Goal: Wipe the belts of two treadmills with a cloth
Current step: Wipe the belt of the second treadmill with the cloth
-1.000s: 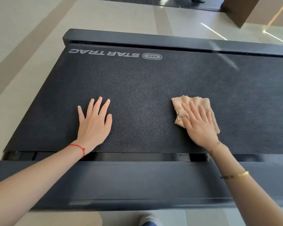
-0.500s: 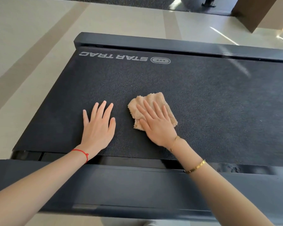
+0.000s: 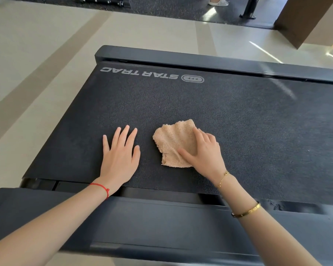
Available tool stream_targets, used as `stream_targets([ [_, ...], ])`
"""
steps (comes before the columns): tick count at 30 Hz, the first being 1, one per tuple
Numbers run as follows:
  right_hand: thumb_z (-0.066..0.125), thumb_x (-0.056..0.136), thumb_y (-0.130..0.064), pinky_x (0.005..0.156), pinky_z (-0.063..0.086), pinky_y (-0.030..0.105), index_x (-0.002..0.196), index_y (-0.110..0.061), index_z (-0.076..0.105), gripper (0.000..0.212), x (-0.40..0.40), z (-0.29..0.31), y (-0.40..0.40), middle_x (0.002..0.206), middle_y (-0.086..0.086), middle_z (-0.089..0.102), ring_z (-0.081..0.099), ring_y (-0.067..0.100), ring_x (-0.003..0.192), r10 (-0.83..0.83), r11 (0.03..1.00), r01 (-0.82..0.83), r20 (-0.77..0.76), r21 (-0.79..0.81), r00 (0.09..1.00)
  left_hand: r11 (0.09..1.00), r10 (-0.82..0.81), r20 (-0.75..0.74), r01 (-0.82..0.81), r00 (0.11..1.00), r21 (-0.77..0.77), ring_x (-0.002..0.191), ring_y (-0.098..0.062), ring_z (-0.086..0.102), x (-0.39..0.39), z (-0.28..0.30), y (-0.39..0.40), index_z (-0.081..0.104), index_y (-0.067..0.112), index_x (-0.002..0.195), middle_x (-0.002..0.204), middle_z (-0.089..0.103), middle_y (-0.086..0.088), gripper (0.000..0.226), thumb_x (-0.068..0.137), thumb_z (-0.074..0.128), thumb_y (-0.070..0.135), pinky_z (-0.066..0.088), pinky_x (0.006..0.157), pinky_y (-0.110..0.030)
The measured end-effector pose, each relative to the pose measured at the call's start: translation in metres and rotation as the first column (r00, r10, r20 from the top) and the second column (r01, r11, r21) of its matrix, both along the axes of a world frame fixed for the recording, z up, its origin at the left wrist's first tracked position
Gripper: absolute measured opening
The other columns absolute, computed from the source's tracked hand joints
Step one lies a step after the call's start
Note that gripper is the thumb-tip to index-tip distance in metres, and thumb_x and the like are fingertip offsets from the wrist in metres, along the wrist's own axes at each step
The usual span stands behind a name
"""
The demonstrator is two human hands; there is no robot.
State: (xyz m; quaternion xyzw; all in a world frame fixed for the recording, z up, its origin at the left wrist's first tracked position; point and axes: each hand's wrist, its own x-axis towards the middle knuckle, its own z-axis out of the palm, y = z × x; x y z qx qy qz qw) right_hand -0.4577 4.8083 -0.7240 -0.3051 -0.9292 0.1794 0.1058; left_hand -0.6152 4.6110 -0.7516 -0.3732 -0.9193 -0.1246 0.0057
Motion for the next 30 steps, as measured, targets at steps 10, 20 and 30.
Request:
stream_targets([
  [10,0.069,0.086,-0.043,0.095,0.037,0.029,0.135,-0.010,0.045,0.064,-0.016,0.004,-0.004,0.125,0.006,0.052,0.048,0.024,0.119,-0.017,0.986,0.017,0.005,-0.168,1.000,1.000,0.003,0.019,-0.003,1.000,0.010,0.155,-0.021,0.006,0.002,0.002,-0.002,0.020,0.023,0.159,0.166,0.017,-0.001,0.057,0.104,0.030,0.036,0.006,0.123,-0.056],
  [20,0.069,0.085,-0.031,0.076,0.037,0.026,0.101,-0.025,0.064,0.018,-0.018,0.016,-0.015,0.096,-0.005,0.054,0.055,0.013,0.090,0.000,0.967,-0.027,-0.106,-0.252,0.994,0.994,-0.035,0.087,0.026,0.996,0.104,0.150,-0.018,0.025,0.000,0.018,-0.022,0.044,0.019,0.149,0.158,0.037,0.000,0.046,0.104,0.042,0.030,0.016,0.124,-0.045],
  [30,0.071,0.083,-0.022,0.063,0.043,0.007,0.089,-0.025,0.065,0.009,-0.081,0.070,-0.050,0.076,-0.013,0.067,0.059,-0.004,0.074,-0.023,0.853,-0.052,-0.138,-0.519,0.990,0.979,0.090,0.149,-0.115,0.985,0.166,0.111,-0.021,0.065,-0.044,0.091,-0.072,0.071,0.012,0.117,0.118,0.071,-0.001,0.025,0.094,0.063,0.017,0.050,0.093,-0.038],
])
